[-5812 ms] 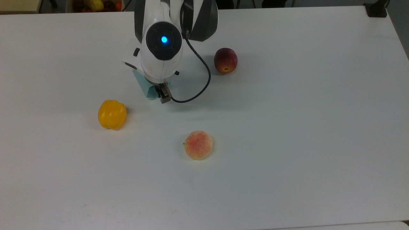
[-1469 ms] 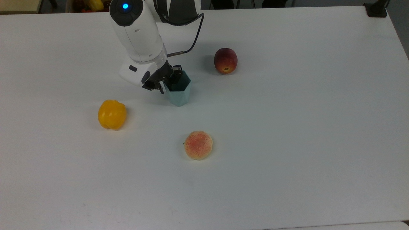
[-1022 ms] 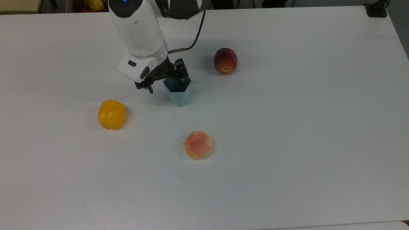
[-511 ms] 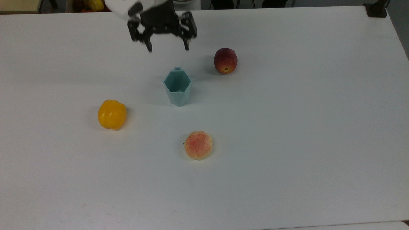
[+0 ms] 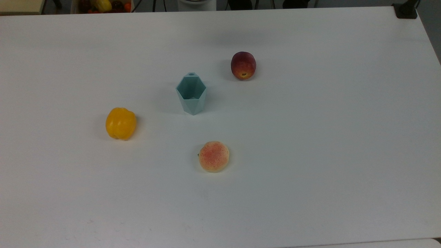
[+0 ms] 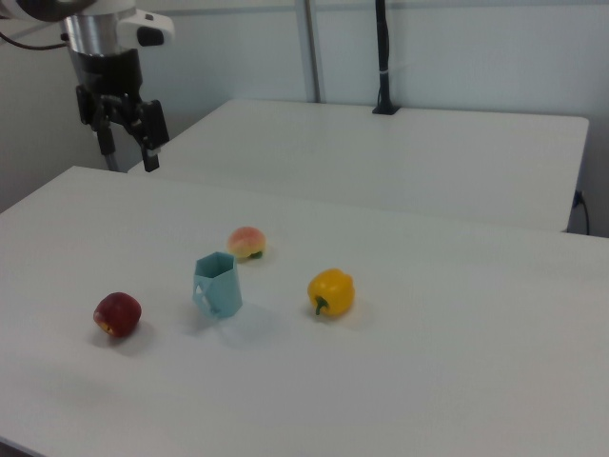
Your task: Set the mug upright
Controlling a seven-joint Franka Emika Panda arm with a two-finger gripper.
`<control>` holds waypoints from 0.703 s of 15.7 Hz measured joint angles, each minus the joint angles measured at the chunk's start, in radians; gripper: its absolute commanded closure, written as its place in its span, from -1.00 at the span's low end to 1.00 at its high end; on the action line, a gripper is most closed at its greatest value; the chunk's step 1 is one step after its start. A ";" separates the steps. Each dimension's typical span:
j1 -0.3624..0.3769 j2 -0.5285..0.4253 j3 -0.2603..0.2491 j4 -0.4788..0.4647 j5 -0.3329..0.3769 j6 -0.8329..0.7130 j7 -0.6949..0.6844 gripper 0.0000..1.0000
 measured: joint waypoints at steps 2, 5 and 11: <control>0.005 -0.022 -0.015 -0.022 0.012 0.019 -0.002 -1.00; 0.044 -0.028 -0.061 -0.085 0.019 0.151 -0.062 -1.00; 0.125 -0.017 -0.100 -0.190 -0.004 0.335 -0.105 -1.00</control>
